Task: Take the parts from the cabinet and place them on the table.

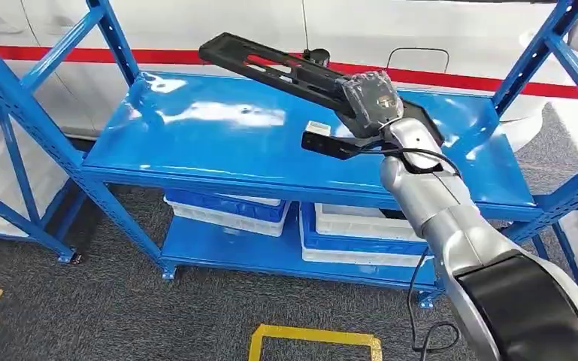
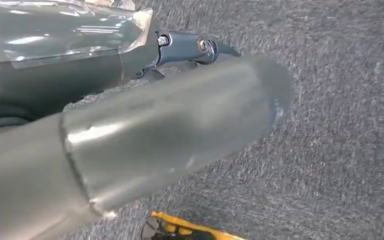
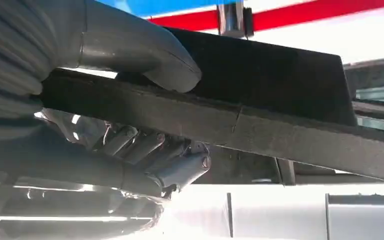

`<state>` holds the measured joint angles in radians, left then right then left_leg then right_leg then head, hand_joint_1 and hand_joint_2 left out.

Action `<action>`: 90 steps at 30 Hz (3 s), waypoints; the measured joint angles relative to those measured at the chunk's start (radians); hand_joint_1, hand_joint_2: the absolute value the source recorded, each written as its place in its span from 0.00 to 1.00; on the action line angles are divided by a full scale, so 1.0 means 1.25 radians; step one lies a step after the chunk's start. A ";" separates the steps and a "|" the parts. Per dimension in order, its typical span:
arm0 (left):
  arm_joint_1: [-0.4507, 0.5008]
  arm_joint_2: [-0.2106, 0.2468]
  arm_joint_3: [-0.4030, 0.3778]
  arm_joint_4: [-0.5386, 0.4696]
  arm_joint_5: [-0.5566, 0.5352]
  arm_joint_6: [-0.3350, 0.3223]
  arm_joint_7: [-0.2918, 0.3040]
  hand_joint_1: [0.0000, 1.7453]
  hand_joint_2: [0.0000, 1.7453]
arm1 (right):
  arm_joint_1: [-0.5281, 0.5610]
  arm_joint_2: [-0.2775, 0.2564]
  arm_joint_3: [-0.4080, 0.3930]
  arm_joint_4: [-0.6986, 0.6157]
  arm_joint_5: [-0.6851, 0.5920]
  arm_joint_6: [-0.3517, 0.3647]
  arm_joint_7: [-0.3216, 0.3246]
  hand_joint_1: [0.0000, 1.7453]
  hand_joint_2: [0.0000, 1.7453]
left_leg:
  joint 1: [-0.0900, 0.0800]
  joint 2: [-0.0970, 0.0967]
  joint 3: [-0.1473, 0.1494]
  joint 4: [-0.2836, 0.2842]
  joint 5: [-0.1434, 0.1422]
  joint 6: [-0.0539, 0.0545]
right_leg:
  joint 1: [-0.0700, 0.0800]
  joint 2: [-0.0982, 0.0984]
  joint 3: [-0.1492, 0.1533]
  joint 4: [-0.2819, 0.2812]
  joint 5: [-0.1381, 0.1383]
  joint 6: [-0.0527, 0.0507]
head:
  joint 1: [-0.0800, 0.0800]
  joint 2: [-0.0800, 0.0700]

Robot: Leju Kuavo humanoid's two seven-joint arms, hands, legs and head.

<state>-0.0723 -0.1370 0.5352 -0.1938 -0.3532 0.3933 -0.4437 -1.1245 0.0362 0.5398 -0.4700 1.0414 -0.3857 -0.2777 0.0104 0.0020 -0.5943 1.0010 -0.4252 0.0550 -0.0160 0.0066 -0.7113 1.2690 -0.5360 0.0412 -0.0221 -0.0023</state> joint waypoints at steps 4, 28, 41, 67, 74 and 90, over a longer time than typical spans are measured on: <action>-0.001 -0.002 0.000 0.000 -0.001 -0.001 -0.002 0.00 0.00 | -0.005 0.002 0.003 0.000 -0.001 0.000 0.002 0.96 1.00 | -0.007 -0.001 -0.012 0.019 -0.005 -0.013 | 0.002 -0.003 0.099 -0.195 0.066 -0.001 | -0.002 0.000; -0.001 -0.001 0.002 0.000 -0.002 -0.001 -0.003 0.00 0.00 | 0.000 0.006 0.010 0.000 -0.002 -0.004 0.005 0.96 1.00 | 0.001 -0.006 0.036 0.016 -0.052 -0.035 | -0.002 -0.005 0.062 -0.198 0.110 -0.018 | -0.003 0.000; 0.001 -0.003 0.003 0.000 -0.004 0.002 -0.009 0.00 0.00 | -0.001 0.006 0.012 0.000 -0.004 -0.006 0.005 0.96 1.00 | -0.006 -0.004 -0.078 0.085 -0.043 -0.036 | -0.005 -0.007 0.126 -0.221 0.063 -0.043 | -0.005 0.000; -0.004 -0.002 0.003 0.000 -0.010 0.005 -0.007 0.00 0.00 | 0.013 -0.006 0.012 0.000 -0.008 -0.010 0.004 0.96 1.00 | -0.012 -0.003 -0.032 0.003 0.030 -0.017 | 0.013 -0.004 0.135 -0.221 0.048 -0.016 | -0.005 0.000; -0.002 -0.001 0.003 0.000 -0.010 0.005 -0.006 0.00 0.00 | 0.013 -0.003 0.012 0.000 -0.008 -0.010 0.004 0.96 1.00 | 0.003 -0.004 -0.127 0.238 -0.114 -0.052 | -0.003 -0.009 0.111 -0.226 0.082 -0.043 | -0.010 0.000; -0.005 0.000 0.003 0.000 -0.018 -0.002 -0.005 0.00 0.00 | 0.021 -0.022 0.012 -0.001 -0.005 -0.010 0.008 0.96 1.00 | 0.000 -0.003 -0.019 0.002 0.011 0.005 | 0.003 -0.007 -0.028 0.046 -0.028 -0.012 | -0.002 0.000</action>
<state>-0.0787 -0.1366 0.5390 -0.1938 -0.3758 0.3906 -0.4505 -1.0984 0.0091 0.5547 -0.4707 1.0353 -0.3983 -0.2678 0.0101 -0.0019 -0.6186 1.0032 -0.4112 0.0607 -0.0122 -0.0022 -0.7460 1.3270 -0.5715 0.0266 -0.0244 -0.0023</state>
